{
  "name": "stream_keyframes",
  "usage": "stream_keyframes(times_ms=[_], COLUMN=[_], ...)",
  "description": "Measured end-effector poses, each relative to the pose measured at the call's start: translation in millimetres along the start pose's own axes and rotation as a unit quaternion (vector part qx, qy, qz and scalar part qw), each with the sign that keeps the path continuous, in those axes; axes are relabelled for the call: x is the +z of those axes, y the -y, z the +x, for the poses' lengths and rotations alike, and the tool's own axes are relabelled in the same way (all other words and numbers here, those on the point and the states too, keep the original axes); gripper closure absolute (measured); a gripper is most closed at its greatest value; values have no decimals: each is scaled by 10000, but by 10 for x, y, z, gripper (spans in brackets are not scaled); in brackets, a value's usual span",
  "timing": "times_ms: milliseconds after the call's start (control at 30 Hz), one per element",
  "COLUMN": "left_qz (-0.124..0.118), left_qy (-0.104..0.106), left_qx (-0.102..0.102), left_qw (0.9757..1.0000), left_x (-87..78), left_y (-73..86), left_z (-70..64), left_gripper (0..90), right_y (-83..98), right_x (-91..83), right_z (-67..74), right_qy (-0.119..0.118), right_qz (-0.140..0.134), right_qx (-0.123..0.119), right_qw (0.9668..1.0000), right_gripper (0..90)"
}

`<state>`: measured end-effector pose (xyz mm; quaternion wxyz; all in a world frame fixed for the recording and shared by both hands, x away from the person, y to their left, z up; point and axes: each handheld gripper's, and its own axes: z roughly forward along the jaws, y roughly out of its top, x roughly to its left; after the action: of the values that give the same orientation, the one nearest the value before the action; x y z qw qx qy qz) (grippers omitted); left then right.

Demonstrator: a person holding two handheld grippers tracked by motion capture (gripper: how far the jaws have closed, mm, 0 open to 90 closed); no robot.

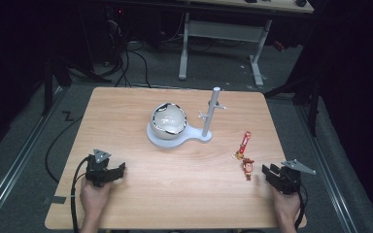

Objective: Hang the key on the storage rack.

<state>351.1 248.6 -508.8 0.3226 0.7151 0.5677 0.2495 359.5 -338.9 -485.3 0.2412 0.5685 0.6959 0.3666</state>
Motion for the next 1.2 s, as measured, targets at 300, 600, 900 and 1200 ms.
stream_keyframes(times_ms=[300, 600, 900, 1200], left_qz=[1, 1, 1, -1], left_qy=[-3, -2, 0, 4], left_qx=[0, 0, -1, -5], left_qw=[10000, 10000, 10000, 10000], left_x=[-1, -1, -1, 0], left_y=[0, 0, 0, 0], left_z=[0, 0, 1, 1], left_gripper=[228, 227, 227, 228], right_y=[63, 38, -56, -56], right_x=[-97, -35, 149, 296], right_z=[85, 223, 378, 361], right_qy=[-200, -451, -403, -341], right_qz=[-41, -17, 58, 271], right_qx=[26, 129, 82, 273], right_qw=[9998, 9989, 9991, 9987], right_gripper=[572, 552, 545, 520])
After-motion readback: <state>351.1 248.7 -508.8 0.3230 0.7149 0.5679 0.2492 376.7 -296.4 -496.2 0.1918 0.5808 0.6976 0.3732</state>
